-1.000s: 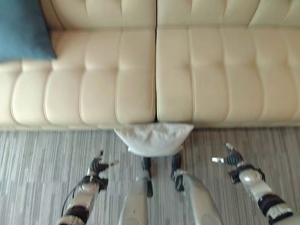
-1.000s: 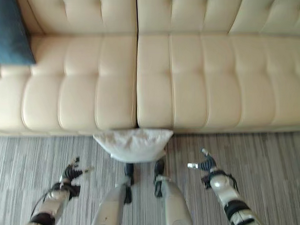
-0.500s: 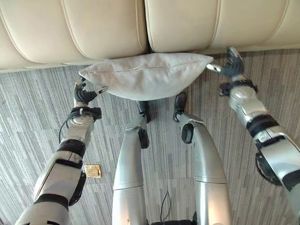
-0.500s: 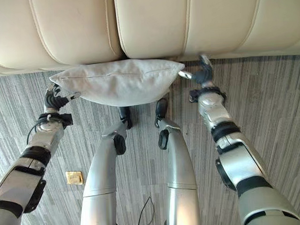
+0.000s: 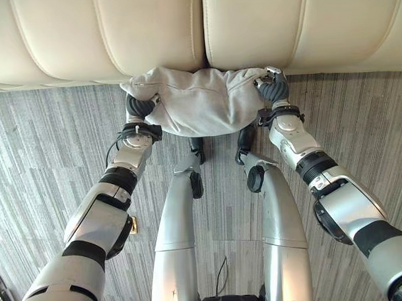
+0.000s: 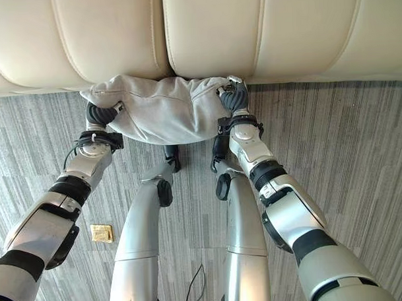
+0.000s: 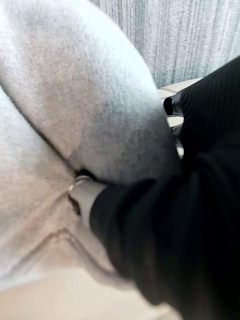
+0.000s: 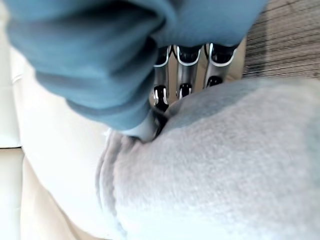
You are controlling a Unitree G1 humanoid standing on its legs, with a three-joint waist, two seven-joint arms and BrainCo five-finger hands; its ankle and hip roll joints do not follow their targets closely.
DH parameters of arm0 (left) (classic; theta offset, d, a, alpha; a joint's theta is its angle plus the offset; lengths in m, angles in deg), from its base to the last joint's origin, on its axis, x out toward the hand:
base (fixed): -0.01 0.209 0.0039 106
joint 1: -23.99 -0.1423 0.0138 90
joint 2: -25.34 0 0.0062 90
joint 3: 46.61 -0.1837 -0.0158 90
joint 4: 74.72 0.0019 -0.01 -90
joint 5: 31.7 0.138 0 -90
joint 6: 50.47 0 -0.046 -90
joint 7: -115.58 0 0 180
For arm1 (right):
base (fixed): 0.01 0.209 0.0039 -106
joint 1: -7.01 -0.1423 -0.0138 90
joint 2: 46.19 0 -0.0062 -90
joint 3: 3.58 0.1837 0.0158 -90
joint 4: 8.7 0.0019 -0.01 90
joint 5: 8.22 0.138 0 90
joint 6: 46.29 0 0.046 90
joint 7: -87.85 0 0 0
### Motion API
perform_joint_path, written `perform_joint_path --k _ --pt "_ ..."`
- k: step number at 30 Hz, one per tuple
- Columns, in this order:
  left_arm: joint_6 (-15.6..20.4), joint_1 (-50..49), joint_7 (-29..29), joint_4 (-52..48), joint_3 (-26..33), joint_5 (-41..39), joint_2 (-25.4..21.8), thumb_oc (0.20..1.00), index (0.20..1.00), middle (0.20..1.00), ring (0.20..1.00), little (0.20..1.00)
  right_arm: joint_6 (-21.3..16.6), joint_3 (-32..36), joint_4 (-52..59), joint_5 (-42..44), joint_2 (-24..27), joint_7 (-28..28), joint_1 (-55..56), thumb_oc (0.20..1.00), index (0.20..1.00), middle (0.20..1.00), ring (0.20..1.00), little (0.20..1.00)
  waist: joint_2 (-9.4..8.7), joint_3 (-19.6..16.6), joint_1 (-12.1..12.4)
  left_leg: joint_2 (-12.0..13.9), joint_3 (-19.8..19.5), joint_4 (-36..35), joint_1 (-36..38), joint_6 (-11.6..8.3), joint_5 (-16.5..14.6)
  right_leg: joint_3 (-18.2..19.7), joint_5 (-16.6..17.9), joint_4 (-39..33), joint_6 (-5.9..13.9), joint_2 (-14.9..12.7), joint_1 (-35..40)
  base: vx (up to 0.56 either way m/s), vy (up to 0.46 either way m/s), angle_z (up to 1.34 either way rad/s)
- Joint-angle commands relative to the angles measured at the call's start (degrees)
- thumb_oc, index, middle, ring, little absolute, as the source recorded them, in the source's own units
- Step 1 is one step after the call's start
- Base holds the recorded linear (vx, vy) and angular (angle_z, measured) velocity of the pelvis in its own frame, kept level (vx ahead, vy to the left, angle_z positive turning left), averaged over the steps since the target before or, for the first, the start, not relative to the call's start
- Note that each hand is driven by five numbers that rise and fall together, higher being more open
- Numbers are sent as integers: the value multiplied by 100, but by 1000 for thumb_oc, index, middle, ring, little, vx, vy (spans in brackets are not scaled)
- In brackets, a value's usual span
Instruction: Pick up all the scattered cushions and arrange them neatly on the sofa.
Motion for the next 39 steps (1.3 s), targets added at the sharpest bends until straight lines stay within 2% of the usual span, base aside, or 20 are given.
perform_joint_path --k 1,6,7,9,10,14,15,17,18,21,23,27,29,30,31,35,36,38,39 --pt "780 -190 -73 -590 111 245 385 200 200 200 200 200 -403 -220 617 -266 -558 346 505 200 200 200 200 200 123 -1063 -88 -105 -97 204 -117 -163 -779 552 -257 -224 825 119 -58 -41 -13 1" --pt "888 -935 -106 -1552 193 479 750 200 200 200 200 200 -477 -61 1324 -410 -553 470 1222 200 200 200 200 200 94 -1088 -74 -136 -145 -696 1058 -237 -591 474 -5 -1155 920 192 1066 -7 -39 -1" --pt "924 -1256 -73 -1884 237 535 820 200 200 200 200 200 -492 -15 1677 -522 -498 531 1540 200 200 200 200 200 68 -1112 -76 -145 -148 -935 1478 -267 -554 448 38 -1405 938 202 1473 43 -35 -3" --pt "922 -1455 -49 -2060 267 535 879 200 200 200 200 200 -493 18 1889 -584 -465 544 1737 200 200 200 200 200 52 -1123 -82 -149 -157 -1079 1741 -283 -524 422 77 -1562 950 211 1733 19 -37 0" --pt "922 -1632 -16 -2203 286 571 911 200 200 200 200 200 -485 34 2074 -651 -432 567 1922 200 200 200 200 200 28 -1115 -95 -156 -128 -1215 1895 -259 -343 377 272 -1767 913 191 1913 15 -40 -2" --pt "890 -2553 194 -2869 277 731 970 200 200 200 200 200 -511 176 2991 -808 -289 763 2853 200 200 200 200 200 -41 -1222 -149 -192 -114 -1711 2926 -326 -305 297 354 -2341 962 224 2939 135 -50 -4" --pt "850 -3091 392 -3225 292 752 979 200 200 200 200 200 -535 280 3581 -858 -183 956 3419 200 200 200 200 200 -59 -1336 -170 -218 -122 -1966 3479 -353 -283 264 381 -2642 989 268 3517 177 -60 -5" --pt "831 -3347 477 -3360 289 786 952 200 200 200 200 200 -516 318 3808 -912 -129 1047 3682 200 200 200 200 200 -68 -1393 -194 -229 -116 -2059 3714 -357 -285 251 379 -2781 990 284 3781 214 -57 -9" --pt "803 -3821 655 -3645 318 801 856 200 200 200 200 200 -544 433 4335 -971 92 1220 4165 200 200 200 200 200 -86 -1541 -228 -225 -113 -2263 4191 -387 -263 232 388 -3044 1007 339 4295 217 -55 -5" --pt "779 -4283 872 -4003 368 878 699 200 200 200 200 200 -539 578 4841 -1041 305 1437 4660 200 200 200 200 200 -89 -1721 -281 -193 -85 -2457 4595 -404 -240 244 391 -3273 1017 394 4707 214 -59 -4" --pt "748 -4860 1163 -4455 395 962 489 200 200 200 200 200 -549 750 5525 -966 561 1782 5344 200 200 200 200 200 -107 -2045 -352 -175 -56 -2686 5238 -451 -257 240 329 -3561 1019 512 5368 320 -116 -7" --pt "732 -5041 1263 -4678 382 1024 433 200 200 200 200 200 -551 858 5916 -1029 740 1884 5655 200 200 200 200 200 -143 -2121 -389 -161 3 -2516 5456 -506 -366 247 236 -3687 981 548 5749 127 -81 -3" --pt "721 -5067 1284 -4677 297 1062 467 200 200 200 200 200 -537 935 6015 -765 723 1961 5935 200 200 200 200 200 -229 -2142 -419 -78 68 -1865 5341 -663 -314 189 160 -3745 898 528 6013 96 -128 6" --pt "691 -5052 1285 -4608 265 1016 502 200 200 200 200 200 -518 1022 6020 -623 682 1919 6054 200 200 200 200 200 -280 -2120 -442 41 158 -1359 5158 -805 -132 146 106 -3720 844 506 6125 77 -104 15" --pt "682 -5058 1302 -4571 247 1016 514 200 200 200 200 200 -510 1052 6058 -614 682 1919 6111 200 200 200 200 200 -289 -2121 -459 132 242 -1297 5103 -811 -60 136 65 -3708 826 506 6167 89 -84 26" --pt "598 -5022 1342 -4589 211 1091 464 200 200 200 200 200 -504 1149 6174 -440 673 1885 6222 200 200 200 200 200 -355 -2205 -461 302 494 -1589 4727 -610 -206 125 -42 -3693 824 522 6214 109 -28 26" --pt "580 -5034 1333 -4619 220 1107 455 200 200 200 200 200 -504 1153 6174 -333 638 1897 6242 200 200 200 200 200 -350 -2224 -441 318 510 -1735 4635 -600 -134 126 -76 -3677 824 554 6214 154 3 12" --pt "540 -5133 1313 -4711 280 1110 434 200 200 200 200 200 -506 1158 6211 -198 592 1885 6303 200 200 200 200 200 -318 -2237 -360 362 521 -2150 4448 -650 214 176 -178 -3648 816 681 6295 153 10 14" --pt "536 -5140 1313 -4718 281 1109 432 200 200 200 200 200 -506 1157 6213 -196 592 1886 6307 200 200 200 200 200 -328 -2242 -357 352 530 -2181 4464 -651 231 181 -182 -3645 816 673 6294 312 37 -7"
